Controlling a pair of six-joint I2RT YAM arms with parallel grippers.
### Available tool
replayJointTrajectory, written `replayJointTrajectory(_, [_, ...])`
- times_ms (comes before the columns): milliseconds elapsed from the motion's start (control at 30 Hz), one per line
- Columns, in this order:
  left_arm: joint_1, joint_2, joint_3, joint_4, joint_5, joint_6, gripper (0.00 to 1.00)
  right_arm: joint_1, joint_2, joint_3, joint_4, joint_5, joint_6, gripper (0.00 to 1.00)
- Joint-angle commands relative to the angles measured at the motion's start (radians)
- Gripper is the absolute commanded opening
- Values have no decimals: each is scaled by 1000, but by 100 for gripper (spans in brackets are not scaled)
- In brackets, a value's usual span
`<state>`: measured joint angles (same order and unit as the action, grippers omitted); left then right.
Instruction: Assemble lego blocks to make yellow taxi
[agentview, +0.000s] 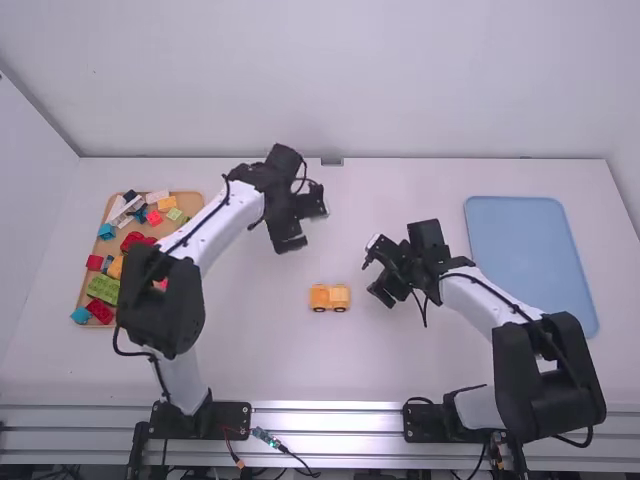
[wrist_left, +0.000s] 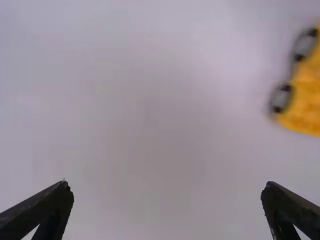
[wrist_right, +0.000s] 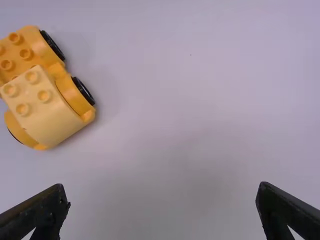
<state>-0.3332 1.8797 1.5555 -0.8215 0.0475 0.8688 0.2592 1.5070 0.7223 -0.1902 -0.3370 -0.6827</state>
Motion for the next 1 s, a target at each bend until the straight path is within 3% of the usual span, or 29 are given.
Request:
replayJointTrajectory(0, [64, -12, 40, 70, -158, -168, 99, 3, -18, 14, 0, -6, 6, 99])
replayJointTrajectory(67, [137, -12, 44, 207, -231, -352, 99, 3, -18, 14, 3, -5, 5, 99])
replayJointTrajectory(267, [341, -12, 43, 384, -330, -729, 99, 3, -18, 14, 10, -3, 5, 99])
replayJointTrajectory(433, [536, -12, 45, 488, -199, -987, 99, 3, -18, 14, 10, -2, 5, 99])
replayJointTrajectory(633, [686, -11, 44, 508, 26, -1037, 99, 3, -18, 14, 10, -2, 1, 99])
replayJointTrajectory(967, [706, -11, 58, 493, -19, -976, 99, 3, -18, 14, 36, -2, 5, 99])
